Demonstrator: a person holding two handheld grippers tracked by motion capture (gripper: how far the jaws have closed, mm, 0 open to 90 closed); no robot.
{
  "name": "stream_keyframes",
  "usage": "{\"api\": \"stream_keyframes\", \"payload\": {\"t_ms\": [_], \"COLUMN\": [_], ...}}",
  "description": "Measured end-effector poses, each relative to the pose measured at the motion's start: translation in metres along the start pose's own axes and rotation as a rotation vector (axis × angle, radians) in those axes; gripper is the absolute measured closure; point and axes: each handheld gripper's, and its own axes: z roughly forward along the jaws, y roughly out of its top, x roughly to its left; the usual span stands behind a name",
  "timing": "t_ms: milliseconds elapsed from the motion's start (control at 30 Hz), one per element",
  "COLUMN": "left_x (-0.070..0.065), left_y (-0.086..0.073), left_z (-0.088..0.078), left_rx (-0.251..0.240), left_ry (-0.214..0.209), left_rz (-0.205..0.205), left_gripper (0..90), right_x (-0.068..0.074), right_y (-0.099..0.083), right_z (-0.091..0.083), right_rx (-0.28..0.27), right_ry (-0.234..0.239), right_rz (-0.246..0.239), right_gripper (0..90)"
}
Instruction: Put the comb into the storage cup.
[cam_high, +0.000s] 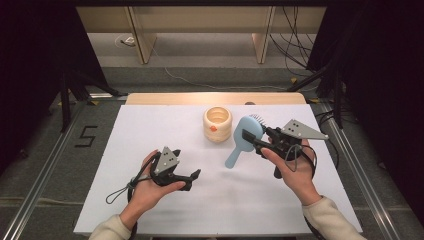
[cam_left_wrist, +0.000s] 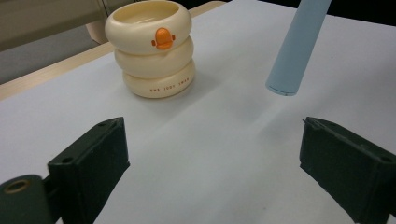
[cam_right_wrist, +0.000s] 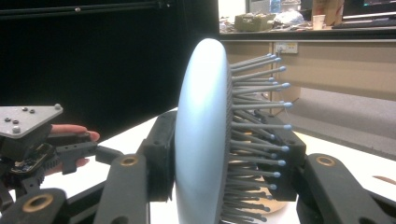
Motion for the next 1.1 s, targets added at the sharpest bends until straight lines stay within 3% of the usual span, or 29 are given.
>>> {"api": "stream_keyframes", "payload": {"t_ms": [467, 1100], "left_x": [0.001, 0.002], "left_y": [-0.006, -0.007], "left_z": [0.000, 0.002], "left_rx": [-0.004, -0.018], "left_ry": [0.014, 0.017], "left_rz": [0.012, 0.014], "left_gripper": [9.0, 10.1], "right_x": [-0.006, -0.012], "right_y": [0.006, 0.021], "right_z": [-0.003, -0.007], "right_rx": [-0.003, -0.046], "right_ry": [-0.022, -0.062], "right_rz": [-0.007, -0.022], "right_gripper": [53.3, 53.1]}}
